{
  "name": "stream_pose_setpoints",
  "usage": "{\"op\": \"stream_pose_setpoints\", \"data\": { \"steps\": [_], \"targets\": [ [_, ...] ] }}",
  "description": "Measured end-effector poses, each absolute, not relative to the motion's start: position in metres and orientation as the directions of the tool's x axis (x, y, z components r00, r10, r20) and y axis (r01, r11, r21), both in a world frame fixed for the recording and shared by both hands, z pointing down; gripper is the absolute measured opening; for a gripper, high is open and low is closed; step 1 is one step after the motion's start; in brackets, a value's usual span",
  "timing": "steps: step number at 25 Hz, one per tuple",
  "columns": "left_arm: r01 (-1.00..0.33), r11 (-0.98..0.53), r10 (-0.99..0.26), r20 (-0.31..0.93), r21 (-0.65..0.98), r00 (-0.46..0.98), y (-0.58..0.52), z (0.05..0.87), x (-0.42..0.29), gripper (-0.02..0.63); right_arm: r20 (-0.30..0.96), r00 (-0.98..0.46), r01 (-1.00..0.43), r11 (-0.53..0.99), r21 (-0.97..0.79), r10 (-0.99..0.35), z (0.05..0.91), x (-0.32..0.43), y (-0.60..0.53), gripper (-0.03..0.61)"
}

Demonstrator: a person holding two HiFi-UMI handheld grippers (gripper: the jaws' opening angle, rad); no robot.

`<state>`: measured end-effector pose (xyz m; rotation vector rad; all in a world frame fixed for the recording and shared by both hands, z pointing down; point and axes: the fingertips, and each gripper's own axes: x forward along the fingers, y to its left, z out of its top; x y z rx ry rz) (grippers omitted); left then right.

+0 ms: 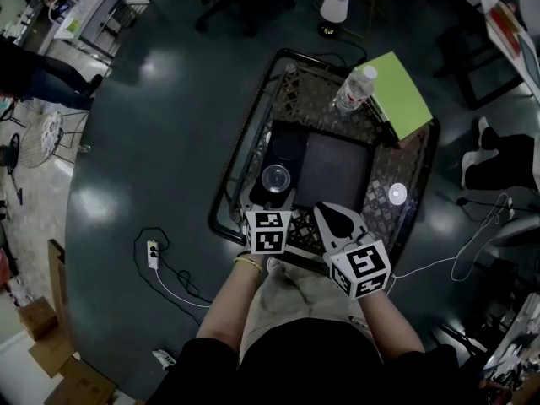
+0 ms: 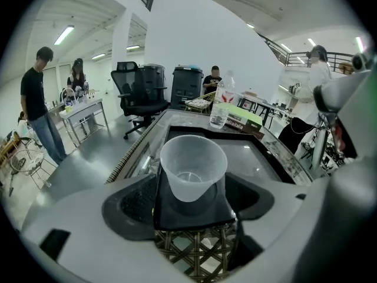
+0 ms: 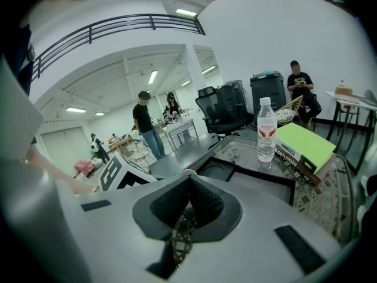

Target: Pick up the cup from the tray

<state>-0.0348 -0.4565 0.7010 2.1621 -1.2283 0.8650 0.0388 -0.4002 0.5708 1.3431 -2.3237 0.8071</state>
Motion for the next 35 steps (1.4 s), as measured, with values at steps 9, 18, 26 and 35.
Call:
{"op": "stream_pose_setpoints", "data": {
  "steps": [9, 18, 26, 35],
  "targets": [
    [-0.892, -0.449, -0.573, 0.751, 0.047, 0.328, -0.470, 0.713, -0.038, 0.323, 0.546, -0.488, -0.873, 0.378, -0.308, -0.681, 0.576, 0.049, -0.401, 0.011],
    [-0.881, -0.470, -0.568, 0.746, 0.050, 0.346, -0.461, 0.706, -0.035, 0.281, 0.547, -0.492, -0.870, 0.387, -0.304, -0.677, 0.574, 0.043, -0.397, 0.011],
    [-0.878, -0.475, -0.607, 0.701, 0.059, 0.375, -0.455, 0.679, -0.042, 0.275, 0.543, -0.491, -0.871, 0.392, -0.296, -0.681, 0.570, 0.034, -0.386, 0.011],
    [-0.866, -0.494, -0.615, 0.672, 0.079, 0.412, -0.426, 0.644, -0.048, 0.272, 0.535, -0.478, -0.878, 0.384, -0.285, -0.697, 0.559, 0.024, -0.362, 0.011]
  ]
}}
